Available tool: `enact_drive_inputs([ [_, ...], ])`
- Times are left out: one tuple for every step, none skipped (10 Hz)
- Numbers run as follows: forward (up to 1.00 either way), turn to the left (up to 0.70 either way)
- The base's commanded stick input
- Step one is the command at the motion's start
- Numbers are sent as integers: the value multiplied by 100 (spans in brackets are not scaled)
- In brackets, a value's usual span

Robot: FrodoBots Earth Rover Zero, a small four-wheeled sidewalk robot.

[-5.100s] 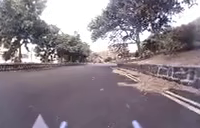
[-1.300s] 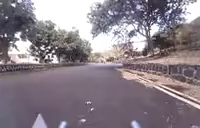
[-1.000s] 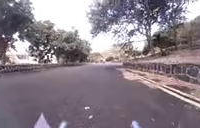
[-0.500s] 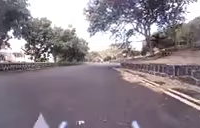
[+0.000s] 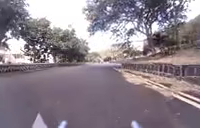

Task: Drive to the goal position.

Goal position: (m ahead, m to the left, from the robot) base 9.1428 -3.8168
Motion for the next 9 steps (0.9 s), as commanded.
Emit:
enact_drive_inputs([
  [50, 0],
  [50, 0],
  [50, 0],
  [50, 0],
  [50, 0],
  [50, 0],
  [50, 0],
  [50, 0],
  [50, 0],
])
